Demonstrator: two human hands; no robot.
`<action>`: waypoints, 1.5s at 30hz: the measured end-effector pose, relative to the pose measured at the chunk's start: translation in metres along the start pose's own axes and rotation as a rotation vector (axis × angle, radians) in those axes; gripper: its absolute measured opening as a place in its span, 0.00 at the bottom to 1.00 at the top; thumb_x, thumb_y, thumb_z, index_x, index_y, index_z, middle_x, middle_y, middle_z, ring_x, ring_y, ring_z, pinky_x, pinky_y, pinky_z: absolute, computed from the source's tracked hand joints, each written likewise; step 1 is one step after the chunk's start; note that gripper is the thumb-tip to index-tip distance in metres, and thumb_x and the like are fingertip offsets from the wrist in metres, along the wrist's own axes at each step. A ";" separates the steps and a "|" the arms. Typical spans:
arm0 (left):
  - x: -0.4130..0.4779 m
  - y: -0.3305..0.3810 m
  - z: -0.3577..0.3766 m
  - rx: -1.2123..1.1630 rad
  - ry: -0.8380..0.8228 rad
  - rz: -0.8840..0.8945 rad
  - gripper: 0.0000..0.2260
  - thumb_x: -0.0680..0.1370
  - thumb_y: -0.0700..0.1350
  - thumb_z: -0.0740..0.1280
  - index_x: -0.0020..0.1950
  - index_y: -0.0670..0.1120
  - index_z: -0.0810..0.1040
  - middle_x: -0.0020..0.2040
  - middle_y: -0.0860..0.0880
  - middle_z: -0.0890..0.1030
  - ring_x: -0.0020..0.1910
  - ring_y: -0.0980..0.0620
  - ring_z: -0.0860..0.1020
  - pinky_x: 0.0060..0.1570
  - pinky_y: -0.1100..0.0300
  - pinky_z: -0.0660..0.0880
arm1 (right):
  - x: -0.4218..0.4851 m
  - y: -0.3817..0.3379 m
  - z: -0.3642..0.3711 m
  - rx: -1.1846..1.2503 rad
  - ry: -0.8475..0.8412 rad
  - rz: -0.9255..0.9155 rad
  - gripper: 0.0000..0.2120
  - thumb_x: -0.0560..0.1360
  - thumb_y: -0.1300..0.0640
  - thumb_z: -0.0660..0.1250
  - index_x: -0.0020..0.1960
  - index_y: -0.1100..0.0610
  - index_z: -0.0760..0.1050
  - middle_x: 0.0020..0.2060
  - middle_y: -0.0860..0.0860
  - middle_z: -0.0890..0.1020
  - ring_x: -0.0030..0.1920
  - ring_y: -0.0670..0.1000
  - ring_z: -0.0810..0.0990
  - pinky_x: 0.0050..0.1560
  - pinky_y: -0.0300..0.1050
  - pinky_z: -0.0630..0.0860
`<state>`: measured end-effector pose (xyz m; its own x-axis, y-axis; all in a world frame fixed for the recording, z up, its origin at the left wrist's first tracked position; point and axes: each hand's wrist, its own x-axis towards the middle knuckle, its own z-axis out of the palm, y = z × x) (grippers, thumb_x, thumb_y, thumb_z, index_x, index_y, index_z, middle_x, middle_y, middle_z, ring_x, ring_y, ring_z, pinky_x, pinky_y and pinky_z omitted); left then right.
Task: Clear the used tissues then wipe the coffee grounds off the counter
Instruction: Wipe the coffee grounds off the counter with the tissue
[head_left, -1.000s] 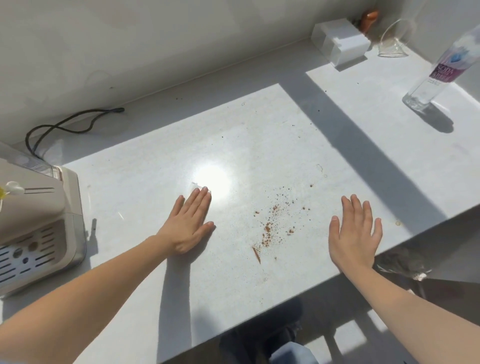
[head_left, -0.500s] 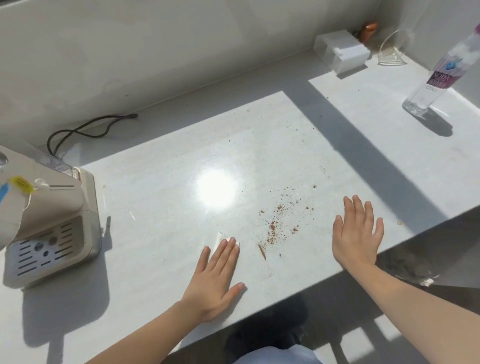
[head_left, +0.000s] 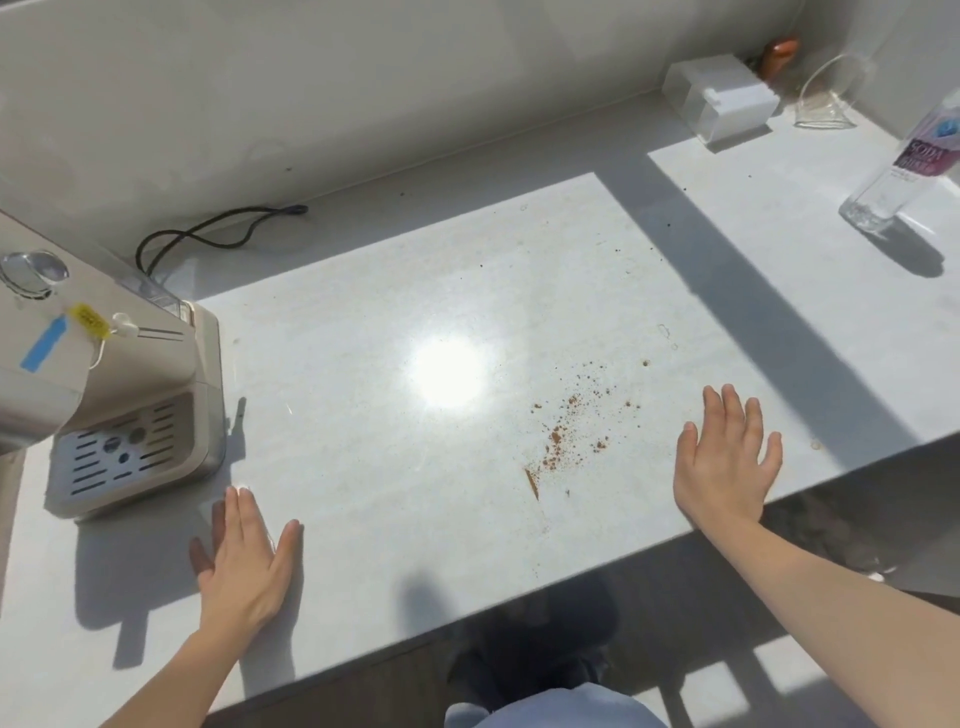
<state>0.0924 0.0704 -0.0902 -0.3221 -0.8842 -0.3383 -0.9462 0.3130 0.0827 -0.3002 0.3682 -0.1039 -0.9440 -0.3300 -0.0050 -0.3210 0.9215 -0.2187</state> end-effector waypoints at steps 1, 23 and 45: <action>0.000 0.003 0.000 -0.003 0.002 -0.008 0.35 0.77 0.64 0.45 0.77 0.45 0.40 0.79 0.48 0.42 0.78 0.51 0.40 0.74 0.42 0.39 | 0.000 0.000 0.000 -0.001 0.001 0.000 0.27 0.78 0.49 0.45 0.76 0.55 0.58 0.76 0.52 0.60 0.77 0.55 0.54 0.71 0.62 0.52; -0.099 0.266 0.051 -0.188 -0.094 0.336 0.35 0.79 0.63 0.44 0.74 0.45 0.28 0.74 0.50 0.27 0.72 0.55 0.25 0.69 0.52 0.25 | 0.001 -0.001 0.002 -0.056 -0.008 0.014 0.27 0.79 0.49 0.46 0.76 0.54 0.58 0.76 0.51 0.60 0.77 0.55 0.55 0.72 0.59 0.53; -0.060 0.348 0.049 -0.296 -0.042 0.263 0.35 0.80 0.61 0.46 0.76 0.43 0.33 0.77 0.48 0.33 0.74 0.53 0.30 0.71 0.46 0.28 | 0.003 0.002 -0.002 -0.114 -0.081 0.003 0.27 0.80 0.47 0.40 0.78 0.54 0.53 0.78 0.51 0.55 0.78 0.55 0.50 0.73 0.59 0.51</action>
<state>-0.2164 0.2496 -0.0871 -0.5591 -0.7700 -0.3074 -0.8020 0.4083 0.4360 -0.3035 0.3698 -0.1022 -0.9372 -0.3382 -0.0848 -0.3289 0.9383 -0.1065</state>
